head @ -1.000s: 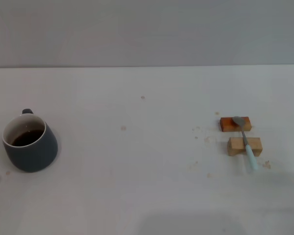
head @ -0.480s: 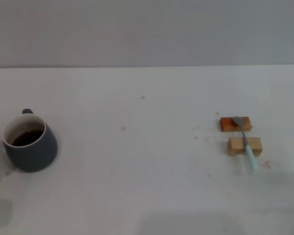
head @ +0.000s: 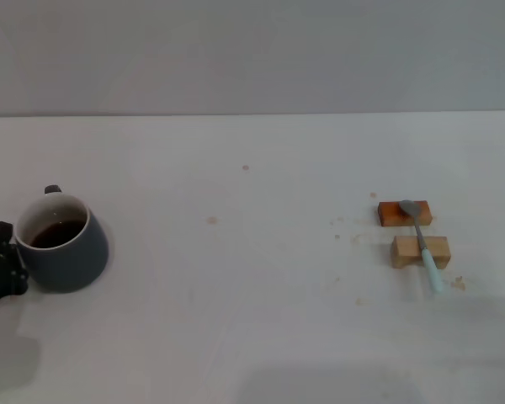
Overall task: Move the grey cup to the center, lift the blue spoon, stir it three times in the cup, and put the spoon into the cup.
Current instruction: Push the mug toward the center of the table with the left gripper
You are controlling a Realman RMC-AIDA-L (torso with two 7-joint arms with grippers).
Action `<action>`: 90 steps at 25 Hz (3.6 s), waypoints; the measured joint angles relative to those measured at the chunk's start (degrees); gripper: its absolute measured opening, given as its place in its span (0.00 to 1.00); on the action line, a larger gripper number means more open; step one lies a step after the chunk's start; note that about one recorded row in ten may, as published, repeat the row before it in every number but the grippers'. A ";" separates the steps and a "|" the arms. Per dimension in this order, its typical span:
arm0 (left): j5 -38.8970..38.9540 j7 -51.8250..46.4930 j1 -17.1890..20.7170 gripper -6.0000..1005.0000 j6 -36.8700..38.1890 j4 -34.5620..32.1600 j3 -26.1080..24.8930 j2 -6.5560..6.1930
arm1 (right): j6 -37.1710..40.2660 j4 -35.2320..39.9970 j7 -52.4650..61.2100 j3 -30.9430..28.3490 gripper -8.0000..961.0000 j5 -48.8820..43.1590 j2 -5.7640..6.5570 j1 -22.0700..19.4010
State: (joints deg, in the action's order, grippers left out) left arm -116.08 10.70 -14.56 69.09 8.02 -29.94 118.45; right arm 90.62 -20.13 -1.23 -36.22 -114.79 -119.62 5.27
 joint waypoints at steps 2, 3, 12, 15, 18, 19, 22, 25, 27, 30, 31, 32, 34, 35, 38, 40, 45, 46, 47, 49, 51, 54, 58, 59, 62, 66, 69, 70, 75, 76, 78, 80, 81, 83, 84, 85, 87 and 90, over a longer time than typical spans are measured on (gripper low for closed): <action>-0.01 0.01 -0.03 0.00 0.12 0.22 1.28 0.01 | 0.00 0.00 0.00 0.01 0.77 0.00 0.00 0.00; -0.06 0.01 -0.05 0.00 0.16 0.33 1.75 0.02 | 0.00 0.00 0.00 0.01 0.77 0.00 0.00 0.00; -0.14 0.04 -0.21 0.00 1.48 1.69 6.93 0.20 | 0.00 0.00 0.00 0.01 0.77 -0.16 0.00 0.00; -0.17 0.16 -0.21 0.00 1.59 1.74 7.05 0.20 | 0.00 0.00 0.00 0.02 0.77 -0.21 0.00 0.00; 0.18 1.31 0.02 0.00 1.74 1.35 6.57 0.09 | -0.01 0.07 0.00 0.01 0.77 -0.21 0.00 0.00; 0.25 1.44 -0.07 0.00 1.73 1.12 6.46 0.03 | -0.01 0.07 0.00 0.01 0.77 -0.21 0.00 0.00; 0.29 1.44 -0.77 0.00 1.15 0.54 5.98 -0.06 | -0.01 0.09 0.00 0.01 0.77 -0.20 0.00 0.00; 0.28 1.44 -1.75 0.00 0.12 0.20 5.88 0.02 | -0.01 0.09 0.00 0.01 0.78 -0.17 0.00 0.00; 0.03 1.44 -2.77 0.00 -0.25 0.65 6.39 0.14 | -0.01 0.12 0.00 0.01 0.78 -0.15 0.00 0.00; -0.02 1.44 -2.94 0.00 -0.26 0.77 6.62 0.17 | -0.01 0.13 0.00 0.01 0.77 -0.10 0.00 0.00; 0.00 1.44 -3.03 0.00 -0.25 0.90 6.82 0.18 | -0.01 0.13 0.00 0.01 0.77 -0.05 0.00 0.00; 0.00 1.44 -3.03 0.00 -0.25 0.90 6.82 0.18 | -0.01 0.13 0.00 0.01 0.77 -0.05 0.00 0.00; -0.05 1.44 -3.23 0.00 -0.20 1.49 7.66 0.20 | -0.01 0.10 0.00 0.01 0.77 -0.01 0.00 0.00; -0.09 1.44 -3.29 0.00 -0.15 1.83 8.10 0.21 | -0.01 0.09 0.00 0.01 0.77 0.00 0.00 0.00; -0.17 1.43 -3.61 0.00 -0.13 2.37 9.68 0.22 | -0.01 -0.05 0.00 0.01 0.77 0.01 0.00 0.05; -0.18 1.43 -3.69 0.00 -0.13 2.66 10.10 0.25 | -0.01 -0.08 0.00 0.01 0.77 0.01 0.00 0.12; -0.20 1.43 -3.86 0.00 -0.14 3.88 11.16 0.29 | -0.01 -0.10 0.00 0.01 0.77 -0.02 0.00 0.28; -0.20 1.43 -4.00 0.00 -0.17 4.06 11.45 0.29 | -0.01 -0.10 0.00 0.01 0.77 -0.04 0.00 0.31; -0.20 1.43 -4.12 0.00 -0.19 4.25 11.73 0.29 | -0.01 -0.09 0.00 0.01 0.77 -0.07 0.00 0.34; -0.20 1.43 -4.35 0.00 -0.28 4.86 12.49 0.30 | -0.01 -0.09 0.00 0.01 0.77 -0.13 0.00 0.40; -0.22 1.43 -4.50 0.00 -0.29 5.23 12.91 0.34 | -0.01 -0.09 0.00 0.01 0.77 -0.18 0.00 0.41; -0.20 1.43 -4.82 0.00 -0.31 5.74 13.59 0.42 | -0.01 -0.09 0.00 0.01 0.77 -0.22 0.00 0.42; -0.22 1.43 -4.85 0.00 -0.33 5.97 13.93 0.45 | -0.01 -0.09 0.00 0.01 0.77 -0.25 0.00 0.16; -0.22 1.43 -4.85 0.00 -0.33 5.97 13.93 0.45 | -0.01 -0.09 0.00 0.01 0.77 -0.25 0.00 0.16; -0.20 1.43 -4.65 0.00 -0.78 5.47 13.72 0.38 | -0.01 -0.06 0.00 0.01 0.77 -0.25 0.00 0.04; 0.06 1.43 -4.86 0.00 -2.53 4.89 13.43 0.29 | -0.01 0.06 0.00 0.01 0.77 -0.23 0.00 0.02; -0.01 1.43 -5.20 0.00 -3.38 5.01 13.41 0.38 | -0.01 0.05 0.00 0.01 0.77 -0.23 0.00 0.00; -0.04 1.43 -5.27 0.00 -3.45 5.17 13.41 0.40 | -0.01 0.04 0.00 0.01 0.77 -0.23 0.00 0.00; -0.13 1.43 -5.59 0.00 -3.48 6.11 13.86 0.41 | -0.01 0.25 0.00 0.01 0.77 -0.23 0.00 0.00; -0.15 1.43 -5.72 0.00 -3.48 6.48 14.13 0.45 | -0.01 0.27 0.00 0.01 0.77 -0.18 0.00 0.00; -0.18 1.43 -5.85 0.00 -3.48 6.84 14.75 0.50 | -0.01 0.28 0.00 0.01 0.77 -0.15 0.00 0.00; -0.20 1.43 -5.92 0.00 -3.48 7.05 15.05 0.52 | -0.01 0.28 0.00 0.01 0.77 -0.14 0.00 0.00; -0.20 1.43 -6.06 0.00 -3.48 7.42 15.52 0.56 | -0.01 0.25 0.00 0.01 0.77 -0.14 0.00 0.00; -0.20 1.43 -6.23 0.00 -3.48 7.87 15.99 0.62 | -0.01 0.22 0.00 0.01 0.77 -0.15 0.00 0.00; -0.20 1.43 -6.32 0.00 -3.48 8.03 16.22 0.63 | -0.01 0.21 0.00 0.01 0.77 -0.16 0.00 0.00; -0.20 1.43 -6.50 0.00 -3.50 8.38 16.67 0.65 | -0.01 0.19 0.00 0.01 0.77 -0.17 0.00 0.00; -0.20 1.43 -6.69 0.00 -3.51 8.61 17.18 0.65 | -0.01 0.18 0.00 0.01 0.77 -0.20 0.01 0.00; -0.20 1.43 -6.99 0.00 -3.52 8.81 17.65 0.65 | -0.01 0.18 0.00 0.01 0.77 -0.24 0.00 0.00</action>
State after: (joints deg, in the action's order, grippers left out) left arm -116.28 12.12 -21.55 65.57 16.83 -12.29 119.10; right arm 90.61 -19.94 -1.23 -36.21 -115.03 -119.61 5.27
